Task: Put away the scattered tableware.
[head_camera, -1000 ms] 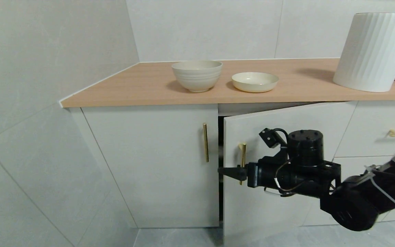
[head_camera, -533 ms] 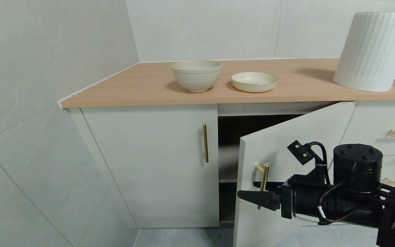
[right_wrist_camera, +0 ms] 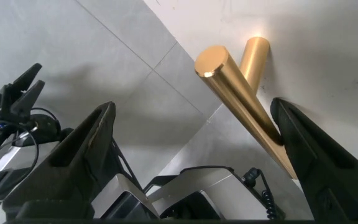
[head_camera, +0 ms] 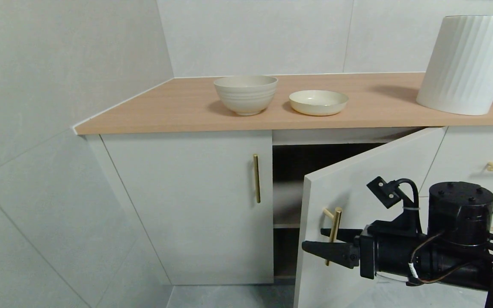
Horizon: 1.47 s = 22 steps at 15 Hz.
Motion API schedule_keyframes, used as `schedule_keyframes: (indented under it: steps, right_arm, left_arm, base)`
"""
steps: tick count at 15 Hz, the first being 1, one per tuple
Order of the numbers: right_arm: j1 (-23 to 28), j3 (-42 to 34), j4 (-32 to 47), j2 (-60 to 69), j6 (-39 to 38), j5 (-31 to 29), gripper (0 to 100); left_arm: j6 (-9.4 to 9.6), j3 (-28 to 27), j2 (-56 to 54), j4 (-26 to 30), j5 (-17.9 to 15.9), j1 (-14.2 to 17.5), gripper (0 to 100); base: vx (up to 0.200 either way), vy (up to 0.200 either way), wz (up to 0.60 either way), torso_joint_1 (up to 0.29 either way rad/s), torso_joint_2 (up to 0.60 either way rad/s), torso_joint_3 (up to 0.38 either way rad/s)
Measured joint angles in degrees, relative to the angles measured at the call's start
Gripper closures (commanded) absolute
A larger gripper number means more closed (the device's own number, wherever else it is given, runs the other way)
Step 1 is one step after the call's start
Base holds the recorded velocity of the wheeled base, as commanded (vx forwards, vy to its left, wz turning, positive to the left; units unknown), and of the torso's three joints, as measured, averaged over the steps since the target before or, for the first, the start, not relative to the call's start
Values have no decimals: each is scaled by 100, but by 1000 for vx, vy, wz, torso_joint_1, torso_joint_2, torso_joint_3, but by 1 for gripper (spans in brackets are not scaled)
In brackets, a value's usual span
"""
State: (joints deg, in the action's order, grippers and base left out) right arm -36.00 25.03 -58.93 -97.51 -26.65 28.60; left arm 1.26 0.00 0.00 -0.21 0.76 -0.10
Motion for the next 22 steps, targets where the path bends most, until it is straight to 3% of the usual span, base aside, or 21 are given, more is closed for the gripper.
schedule_keyframes:
  steps: [3, 7, 11, 14, 15, 17, 20, 22]
  right_arm:
    - [0, 7, 0, 55, 5, 0, 0]
    - [-2, -4, -7, 74, 10, 2, 0]
    - [-10, -41, -22, 74, 13, 5, 0]
    - [-11, -61, -27, 74, 21, 5, 0]
    - [-30, -65, -27, 74, 18, 2, 0]
    - [-123, -98, -35, 74, 22, -41, 0]
    - [-197, -144, -38, 72, 21, -49, 0]
    - [-215, -150, -33, 46, 21, -38, 0]
  left_arm:
    - [77, -206, 11, -20, -177, 0, 0]
    - [40, -1637, 705, 404, -890, -17, 0]
    - [-13, -3122, 2739, 502, -1627, -34, 0]
    - [-144, -3913, 4476, 197, -2094, -285, 0]
    - [-251, -4018, 4975, -26, -2169, -467, 0]
    - [-673, -3894, 5893, -751, -2261, -1059, 0]
    - [-1229, -3216, 7139, -2226, -2327, -1996, 0]
    - [-1592, -2807, 7886, -3182, -2342, -2408, 0]
  base:
    - [0, 0, 0, 0, 0, 0]
    - [0, 0, 0, 0, 0, 0]
    - [0, 0, 0, 0, 0, 0]
    - [0, 0, 0, 0, 0, 0]
    - [0, 0, 0, 0, 0, 0]
    - [0, 0, 0, 0, 0, 0]
    - [0, 0, 0, 0, 0, 0]
    - [0, 0, 0, 0, 0, 0]
